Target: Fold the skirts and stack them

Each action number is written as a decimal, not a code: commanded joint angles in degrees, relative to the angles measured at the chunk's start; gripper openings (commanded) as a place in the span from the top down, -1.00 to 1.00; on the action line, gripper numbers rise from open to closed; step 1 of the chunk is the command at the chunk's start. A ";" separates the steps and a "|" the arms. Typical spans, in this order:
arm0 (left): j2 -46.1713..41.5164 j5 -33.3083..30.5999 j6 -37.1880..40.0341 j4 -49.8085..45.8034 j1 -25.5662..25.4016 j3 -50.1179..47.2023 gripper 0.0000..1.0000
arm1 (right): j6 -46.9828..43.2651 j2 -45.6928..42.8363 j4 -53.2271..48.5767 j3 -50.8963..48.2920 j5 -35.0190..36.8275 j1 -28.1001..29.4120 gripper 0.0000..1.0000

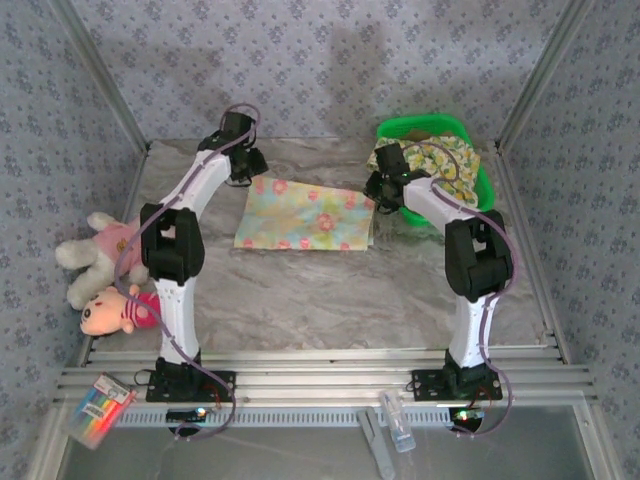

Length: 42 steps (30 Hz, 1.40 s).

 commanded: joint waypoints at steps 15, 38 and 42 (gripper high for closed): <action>-2.90 22.29 0.54 7.56 -1.51 -16.61 -0.99 | -6.60 -0.31 -0.19 -0.02 -11.93 8.27 -1.00; -20.62 21.94 -2.47 15.07 -3.61 -46.85 -0.99 | -28.09 -4.67 -5.54 -12.59 -24.50 10.02 -1.00; -23.44 21.34 0.37 11.25 -3.17 -41.49 -1.00 | -26.30 -8.57 -2.24 -12.34 -26.16 10.64 -1.00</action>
